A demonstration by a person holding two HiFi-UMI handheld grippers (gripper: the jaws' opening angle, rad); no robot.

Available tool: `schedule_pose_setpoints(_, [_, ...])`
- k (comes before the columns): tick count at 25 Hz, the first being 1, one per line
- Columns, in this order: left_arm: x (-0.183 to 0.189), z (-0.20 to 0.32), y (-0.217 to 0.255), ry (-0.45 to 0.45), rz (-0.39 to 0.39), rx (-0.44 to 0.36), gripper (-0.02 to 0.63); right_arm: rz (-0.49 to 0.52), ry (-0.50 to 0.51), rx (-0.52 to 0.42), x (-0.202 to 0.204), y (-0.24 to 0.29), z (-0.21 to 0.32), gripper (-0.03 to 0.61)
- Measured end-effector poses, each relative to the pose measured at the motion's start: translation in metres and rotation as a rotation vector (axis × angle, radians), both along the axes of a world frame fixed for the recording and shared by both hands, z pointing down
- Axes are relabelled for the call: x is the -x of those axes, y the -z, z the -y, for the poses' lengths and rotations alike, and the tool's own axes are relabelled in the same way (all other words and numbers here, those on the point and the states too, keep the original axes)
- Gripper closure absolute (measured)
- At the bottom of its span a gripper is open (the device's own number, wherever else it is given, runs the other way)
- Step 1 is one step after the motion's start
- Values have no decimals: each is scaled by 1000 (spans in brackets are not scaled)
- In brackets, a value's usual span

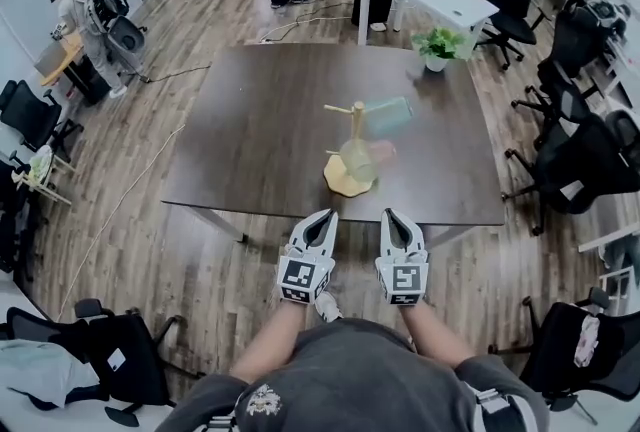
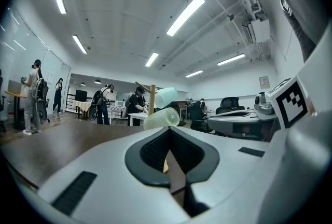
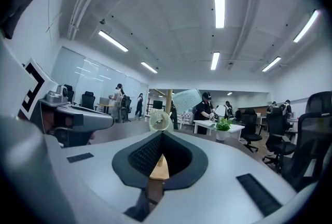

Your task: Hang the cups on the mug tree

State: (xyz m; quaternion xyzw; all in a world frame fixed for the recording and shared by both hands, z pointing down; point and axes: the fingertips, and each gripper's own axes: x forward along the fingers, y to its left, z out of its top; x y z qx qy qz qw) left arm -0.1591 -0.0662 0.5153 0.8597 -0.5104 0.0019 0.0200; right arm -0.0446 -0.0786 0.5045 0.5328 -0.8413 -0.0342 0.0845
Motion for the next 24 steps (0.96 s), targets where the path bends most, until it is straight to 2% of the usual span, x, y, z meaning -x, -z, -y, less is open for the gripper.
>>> schedule_pose_setpoints(14, [-34,-70,21,24,0,-31,607,45,100,-48,-12,29,-62,552])
schedule_pose_setpoints(24, [-52,-99,21,28,4,-34,607,41,123,-52,-23,31,-89,552])
